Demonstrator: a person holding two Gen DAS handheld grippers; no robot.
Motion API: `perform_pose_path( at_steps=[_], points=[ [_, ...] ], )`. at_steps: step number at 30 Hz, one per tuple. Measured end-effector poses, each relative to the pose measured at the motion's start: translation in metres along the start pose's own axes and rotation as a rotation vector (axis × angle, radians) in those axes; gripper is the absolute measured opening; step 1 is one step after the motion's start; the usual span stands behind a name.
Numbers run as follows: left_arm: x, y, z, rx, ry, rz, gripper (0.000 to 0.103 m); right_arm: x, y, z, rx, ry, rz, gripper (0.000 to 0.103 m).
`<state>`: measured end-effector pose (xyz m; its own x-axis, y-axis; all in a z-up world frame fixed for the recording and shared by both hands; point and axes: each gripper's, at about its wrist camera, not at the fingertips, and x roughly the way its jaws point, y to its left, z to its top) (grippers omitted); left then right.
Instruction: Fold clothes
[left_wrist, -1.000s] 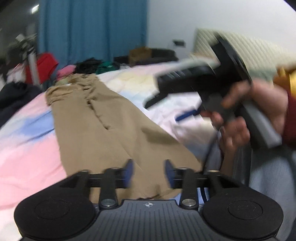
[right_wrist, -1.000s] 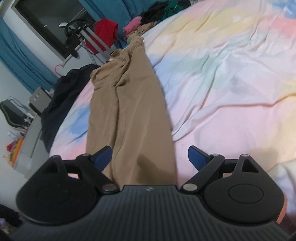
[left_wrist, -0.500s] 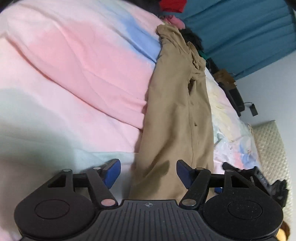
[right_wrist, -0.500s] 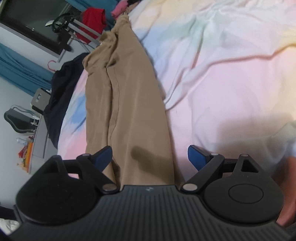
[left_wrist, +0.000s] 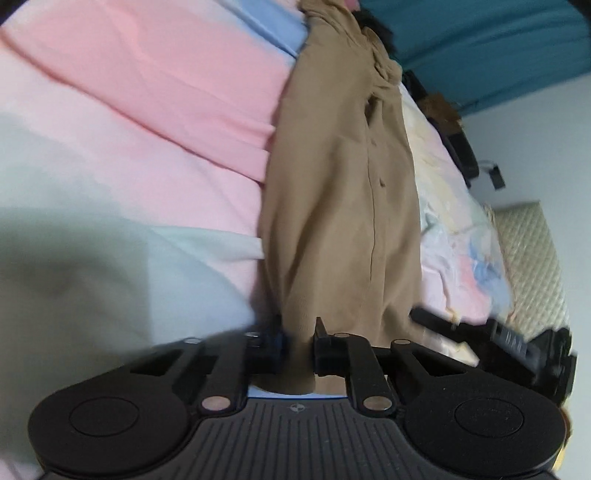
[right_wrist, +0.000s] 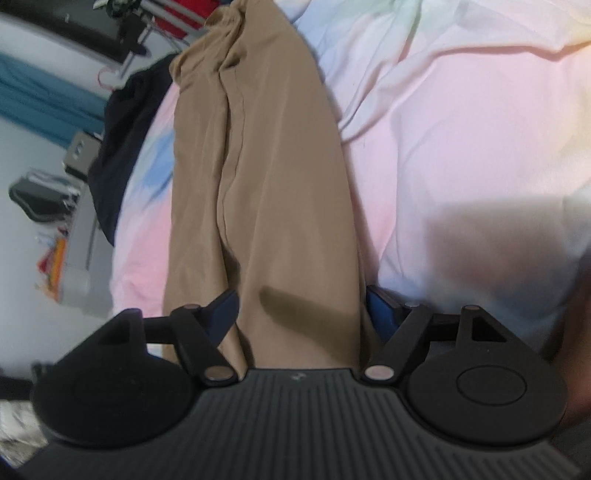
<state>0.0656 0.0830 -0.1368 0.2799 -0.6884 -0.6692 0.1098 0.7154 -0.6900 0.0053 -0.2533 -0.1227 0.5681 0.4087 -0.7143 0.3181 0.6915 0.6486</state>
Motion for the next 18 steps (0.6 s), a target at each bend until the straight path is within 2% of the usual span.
perform_pose_path(
  at_steps=[3,4,6,8,9,10,13,18],
  points=[
    [0.003,0.0,0.0,0.004,-0.006,0.014,0.006,-0.001,0.009,-0.013,-0.053,0.027,-0.036,0.076],
    [0.001,-0.003,0.0,0.017,-0.016,0.015,0.006,-0.002,0.013,-0.017,-0.077,0.028,-0.058,0.068],
    [-0.006,-0.007,-0.001,0.029,-0.049,-0.008,0.005,-0.004,0.019,-0.023,-0.109,0.018,-0.106,0.06],
    [-0.022,-0.01,-0.004,0.034,-0.112,-0.052,0.005,-0.005,0.022,-0.028,-0.111,0.01,-0.133,0.039],
    [-0.03,-0.012,-0.007,0.037,-0.144,-0.074,0.005,-0.006,0.023,-0.03,-0.112,0.006,-0.147,0.019],
    [-0.034,-0.013,-0.008,0.038,-0.163,-0.092,0.004,-0.007,0.024,-0.033,-0.112,0.008,-0.144,0.014],
    [-0.047,-0.02,-0.012,0.062,-0.206,-0.136,0.004,-0.027,0.026,-0.033,-0.08,-0.044,-0.085,0.009],
    [-0.076,-0.044,-0.005,0.038,-0.297,-0.227,0.004,-0.074,0.041,-0.017,-0.059,-0.142,0.064,0.009]
  ],
)
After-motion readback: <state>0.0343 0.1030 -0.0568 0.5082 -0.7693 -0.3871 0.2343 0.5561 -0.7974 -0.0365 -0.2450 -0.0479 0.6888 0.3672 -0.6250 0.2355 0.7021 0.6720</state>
